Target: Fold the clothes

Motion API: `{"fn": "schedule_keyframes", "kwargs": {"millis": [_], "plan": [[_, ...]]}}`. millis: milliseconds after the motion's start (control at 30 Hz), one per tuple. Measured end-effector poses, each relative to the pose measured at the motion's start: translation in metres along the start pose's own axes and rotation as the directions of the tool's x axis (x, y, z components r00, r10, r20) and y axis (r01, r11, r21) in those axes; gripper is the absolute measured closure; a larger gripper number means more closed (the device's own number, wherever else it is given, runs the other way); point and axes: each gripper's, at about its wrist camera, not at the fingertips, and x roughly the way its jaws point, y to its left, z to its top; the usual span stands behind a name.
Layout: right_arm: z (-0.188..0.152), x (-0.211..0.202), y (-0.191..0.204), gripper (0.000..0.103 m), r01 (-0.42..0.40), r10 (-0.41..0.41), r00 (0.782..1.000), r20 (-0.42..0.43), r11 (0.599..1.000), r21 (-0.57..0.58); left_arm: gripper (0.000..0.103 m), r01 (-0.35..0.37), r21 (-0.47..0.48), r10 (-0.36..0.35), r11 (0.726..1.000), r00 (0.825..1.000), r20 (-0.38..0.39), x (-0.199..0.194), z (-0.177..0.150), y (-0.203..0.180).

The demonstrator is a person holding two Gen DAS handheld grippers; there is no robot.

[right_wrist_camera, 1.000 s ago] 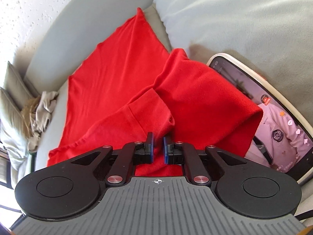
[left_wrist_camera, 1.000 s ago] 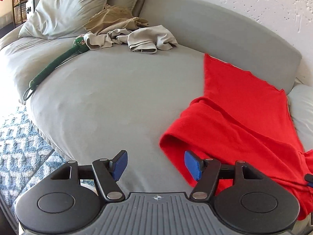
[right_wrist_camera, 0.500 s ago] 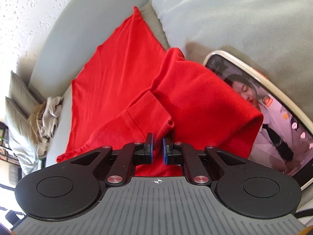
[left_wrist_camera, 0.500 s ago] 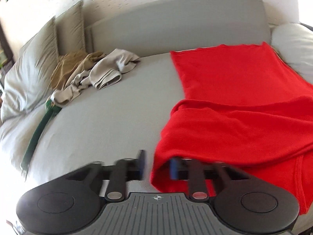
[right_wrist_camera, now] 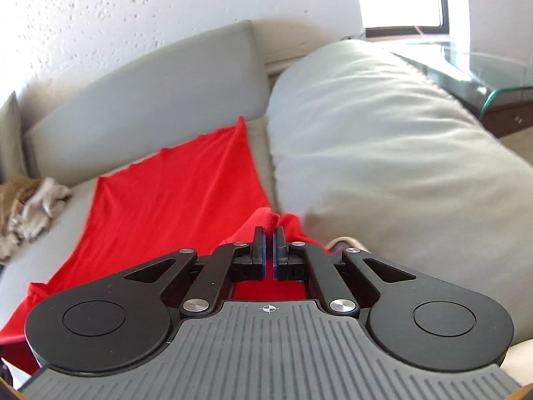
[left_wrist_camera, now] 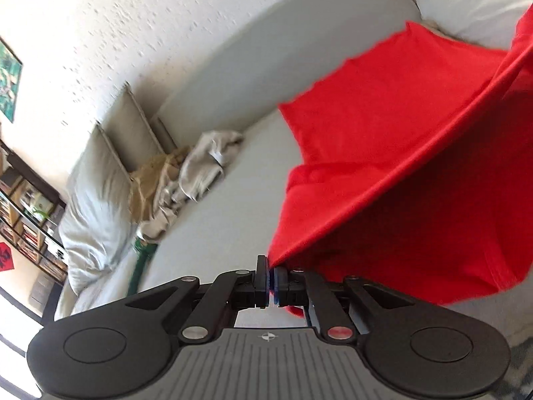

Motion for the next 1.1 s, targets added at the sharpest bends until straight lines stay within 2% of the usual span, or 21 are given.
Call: {"fn": "schedule_keyframes", "kwargs": {"millis": [33, 67, 100, 133, 200, 233, 267, 300, 367, 500, 633, 733, 867, 933, 1000, 1067, 1100], "plan": [[-0.002, 0.010, -0.001, 0.100, 0.008, -0.009, 0.997, -0.074, 1.000, -0.015, 0.088, 0.023, -0.001, -0.023, 1.000, 0.999, -0.040, 0.005, -0.003, -0.002], [-0.006, 0.018, -0.004, 0.099, 0.002, -0.004, 0.990, -0.143, 1.000, -0.015, 0.087, 0.035, -0.010, -0.035, 0.999, 0.998, -0.048, 0.005, -0.004, 0.000], [-0.010, 0.027, -0.007, 0.098, -0.006, 0.003, 0.978, -0.210, 1.000, -0.011, 0.081, 0.043, -0.021, -0.044, 0.999, 0.998, -0.043, 0.002, -0.006, 0.003], [-0.014, 0.031, -0.011, 0.094, -0.018, 0.017, 0.968, -0.251, 1.000, 0.000, 0.064, 0.057, -0.051, -0.059, 0.997, 0.998, -0.038, -0.001, -0.007, 0.011], [-0.018, 0.029, -0.019, 0.091, -0.035, 0.040, 0.961, -0.273, 0.999, 0.024, 0.053, 0.092, -0.125, -0.096, 0.988, 0.995, -0.028, -0.007, -0.008, 0.029], [-0.015, 0.026, -0.021, 0.078, -0.041, 0.048, 0.957, -0.286, 0.999, 0.032, 0.052, 0.103, -0.168, -0.109, 0.980, 0.994, -0.025, -0.010, -0.008, 0.039], [-0.012, 0.022, -0.022, 0.052, -0.046, 0.055, 0.953, -0.298, 0.998, 0.038, 0.052, 0.112, -0.213, -0.119, 0.971, 0.993, -0.023, -0.012, -0.009, 0.050], [-0.009, 0.018, -0.024, 0.044, -0.051, 0.063, 0.949, -0.310, 0.998, 0.044, 0.051, 0.126, -0.269, -0.134, 0.955, 0.991, -0.013, -0.014, -0.009, 0.062], [-0.006, 0.004, -0.026, 0.043, -0.070, 0.084, 0.955, -0.285, 0.996, 0.058, 0.049, 0.167, -0.386, -0.172, 0.907, 0.985, 0.023, -0.017, -0.008, 0.084], [0.001, -0.014, -0.027, 0.043, -0.123, 0.140, 0.963, -0.232, 0.989, 0.085, 0.046, 0.261, -0.491, -0.270, 0.831, 0.961, 0.054, 0.002, 0.012, 0.103], [0.008, -0.013, -0.025, 0.046, -0.171, 0.196, 0.958, -0.211, 0.977, 0.128, 0.047, 0.305, -0.498, -0.322, 0.812, 0.945, 0.054, 0.035, 0.045, 0.104], [0.006, -0.008, -0.020, 0.046, -0.193, 0.221, 0.952, -0.211, 0.970, 0.147, 0.050, 0.340, -0.519, -0.394, 0.784, 0.919, 0.007, 0.071, 0.062, 0.100], [0.003, -0.006, -0.018, 0.046, -0.208, 0.238, 0.948, -0.210, 0.966, 0.154, 0.054, 0.346, -0.543, -0.451, 0.765, 0.890, -0.068, 0.101, 0.068, 0.092], [0.003, -0.004, -0.020, 0.046, -0.208, 0.238, 0.948, -0.209, 0.965, 0.158, 0.052, 0.382, -0.544, -0.486, 0.747, 0.872, -0.056, 0.104, 0.067, 0.089], [0.003, -0.001, -0.021, 0.046, -0.208, 0.240, 0.947, -0.213, 0.965, 0.160, 0.055, 0.402, -0.523, -0.496, 0.751, 0.867, -0.045, 0.105, 0.067, 0.085], [0.002, 0.004, -0.021, 0.046, -0.199, 0.230, 0.948, -0.218, 0.967, 0.156, 0.102, 0.408, -0.500, -0.487, 0.764, 0.873, -0.031, 0.108, 0.067, 0.083], [0.002, 0.005, -0.020, 0.046, -0.197, 0.228, 0.948, -0.220, 0.968, 0.156, 0.102, 0.411, -0.489, -0.482, 0.770, 0.876, -0.024, 0.110, 0.067, 0.083]]}}
